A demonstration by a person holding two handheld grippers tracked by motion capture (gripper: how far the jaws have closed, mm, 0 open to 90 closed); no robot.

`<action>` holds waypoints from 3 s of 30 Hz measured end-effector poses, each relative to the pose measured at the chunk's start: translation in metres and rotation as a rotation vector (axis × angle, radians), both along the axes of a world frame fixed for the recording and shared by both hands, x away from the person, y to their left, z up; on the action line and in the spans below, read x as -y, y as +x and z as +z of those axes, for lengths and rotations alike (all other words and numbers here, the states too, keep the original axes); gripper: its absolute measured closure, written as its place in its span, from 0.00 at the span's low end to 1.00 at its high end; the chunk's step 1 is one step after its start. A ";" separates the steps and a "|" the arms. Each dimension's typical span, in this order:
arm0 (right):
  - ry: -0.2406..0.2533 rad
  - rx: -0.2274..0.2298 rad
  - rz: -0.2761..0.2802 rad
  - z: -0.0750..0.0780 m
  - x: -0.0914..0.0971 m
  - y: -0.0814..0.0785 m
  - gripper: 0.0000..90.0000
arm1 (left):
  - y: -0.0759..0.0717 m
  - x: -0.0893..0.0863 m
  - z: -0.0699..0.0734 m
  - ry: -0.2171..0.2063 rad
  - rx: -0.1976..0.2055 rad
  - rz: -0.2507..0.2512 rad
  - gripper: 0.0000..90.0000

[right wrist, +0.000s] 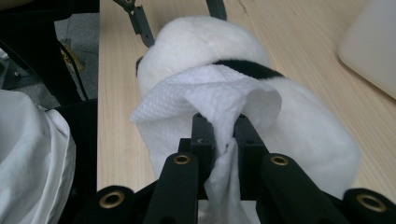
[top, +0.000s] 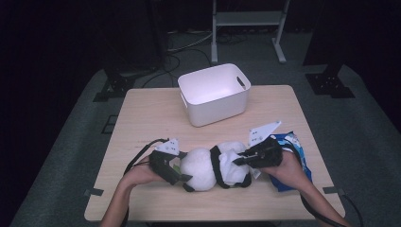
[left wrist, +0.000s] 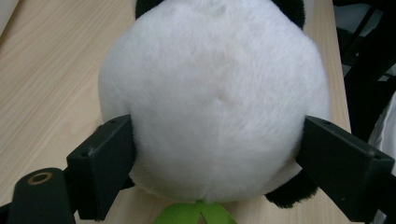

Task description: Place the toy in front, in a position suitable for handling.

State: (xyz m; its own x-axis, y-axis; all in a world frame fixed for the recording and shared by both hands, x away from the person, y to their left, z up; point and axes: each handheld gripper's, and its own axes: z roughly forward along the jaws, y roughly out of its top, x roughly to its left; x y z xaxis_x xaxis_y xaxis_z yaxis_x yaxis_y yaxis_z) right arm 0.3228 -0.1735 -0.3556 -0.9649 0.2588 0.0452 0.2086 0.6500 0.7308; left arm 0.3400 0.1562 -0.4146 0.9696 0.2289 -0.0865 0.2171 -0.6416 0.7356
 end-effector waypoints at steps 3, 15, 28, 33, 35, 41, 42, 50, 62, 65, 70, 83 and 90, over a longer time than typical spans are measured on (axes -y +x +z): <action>-0.016 0.012 0.029 0.000 -0.017 0.001 0.90 | 0.000 0.000 0.000 -0.001 0.002 0.001 0.13; -0.122 0.028 0.140 -0.003 -0.085 0.007 0.90 | 0.000 0.001 -0.001 -0.008 0.006 -0.002 0.13; -0.146 0.010 0.152 -0.001 -0.103 0.024 0.90 | 0.002 -0.006 -0.001 -0.012 -0.008 0.007 0.12; -0.145 0.000 0.128 -0.003 -0.089 0.025 0.90 | 0.004 -0.008 -0.005 -0.017 -0.026 0.014 0.11; -0.147 -0.004 0.114 -0.003 -0.082 0.025 0.90 | 0.004 -0.008 -0.006 -0.023 -0.032 0.013 0.11; -0.161 -0.003 0.108 0.000 -0.080 0.025 0.90 | 0.006 -0.009 -0.010 -0.038 -0.054 0.009 0.11; -0.164 0.000 0.111 0.001 -0.083 0.026 0.90 | 0.006 -0.009 -0.010 -0.038 -0.056 0.007 0.11; -0.176 0.008 0.122 0.003 -0.114 0.040 0.90 | 0.006 -0.009 -0.011 -0.037 -0.056 0.002 0.12; -0.209 -0.008 0.004 0.003 -0.081 0.068 0.90 | 0.005 -0.009 -0.011 -0.026 -0.052 0.002 0.12; -0.197 -0.013 -0.035 0.003 -0.064 0.071 0.90 | 0.005 -0.009 -0.011 -0.026 -0.053 0.002 0.12; -0.174 -0.018 -0.104 0.007 -0.029 0.072 0.90 | 0.005 -0.008 -0.011 -0.024 -0.053 0.002 0.12; -0.068 -0.068 -0.114 -0.001 0.016 0.048 0.90 | 0.004 -0.010 -0.001 -0.027 -0.059 -0.007 0.11; -0.034 -0.037 -0.056 0.000 0.018 0.031 0.90 | 0.002 0.000 0.012 -0.050 -0.049 -0.022 0.11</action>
State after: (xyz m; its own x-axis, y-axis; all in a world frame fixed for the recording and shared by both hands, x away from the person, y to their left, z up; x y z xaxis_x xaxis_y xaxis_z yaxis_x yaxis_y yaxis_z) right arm 0.3535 -0.1916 -0.3555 -0.9466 0.3144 0.0709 0.2719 0.6607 0.6996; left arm 0.3423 0.1564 -0.4025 0.9686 0.2023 -0.1446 0.2401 -0.6095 0.7556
